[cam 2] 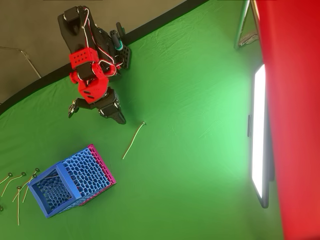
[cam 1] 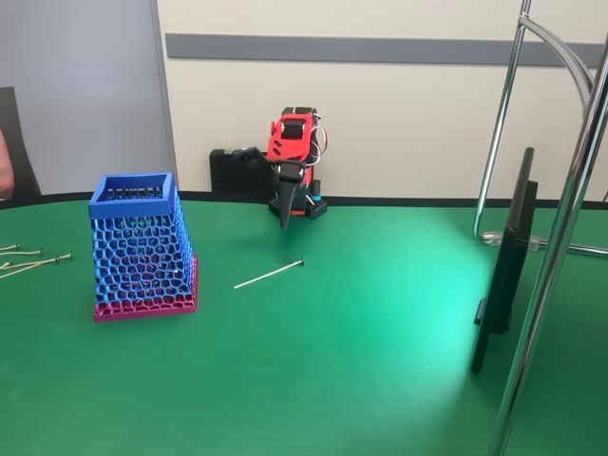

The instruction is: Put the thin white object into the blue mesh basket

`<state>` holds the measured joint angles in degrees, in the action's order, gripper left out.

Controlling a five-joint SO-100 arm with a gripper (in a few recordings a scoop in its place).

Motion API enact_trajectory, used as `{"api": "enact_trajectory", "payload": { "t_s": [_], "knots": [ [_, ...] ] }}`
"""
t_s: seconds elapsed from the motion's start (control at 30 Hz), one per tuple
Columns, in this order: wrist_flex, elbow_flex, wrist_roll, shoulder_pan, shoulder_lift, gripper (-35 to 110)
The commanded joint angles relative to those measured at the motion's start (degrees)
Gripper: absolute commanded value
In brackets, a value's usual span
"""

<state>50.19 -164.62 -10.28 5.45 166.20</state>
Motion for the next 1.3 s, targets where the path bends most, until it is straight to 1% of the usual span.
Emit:
{"api": "enact_trajectory", "payload": {
  "t_s": [0.0,0.17,0.4,0.57,0.67,0.87,1.07,1.27],
  "knots": [
    [-1.0,7.9,0.2,0.4,-10.5,1],
    [-1.2,11.8,-1.6,-0.1,-19.4,1],
    [-2.3,13.3,-4.0,-1.1,-26.9,1],
    [0.2,17.9,-4.2,-1.9,-34.6,1],
    [1.5,20.7,-5.2,-2.2,-38.7,4],
    [3.3,24.8,-7.2,-1.3,-43.9,14],
    [4.6,28.6,-8.5,-3.3,-49.2,17],
    [4.8,32.7,-8.7,-4.8,-57.8,16]
  ]
}}
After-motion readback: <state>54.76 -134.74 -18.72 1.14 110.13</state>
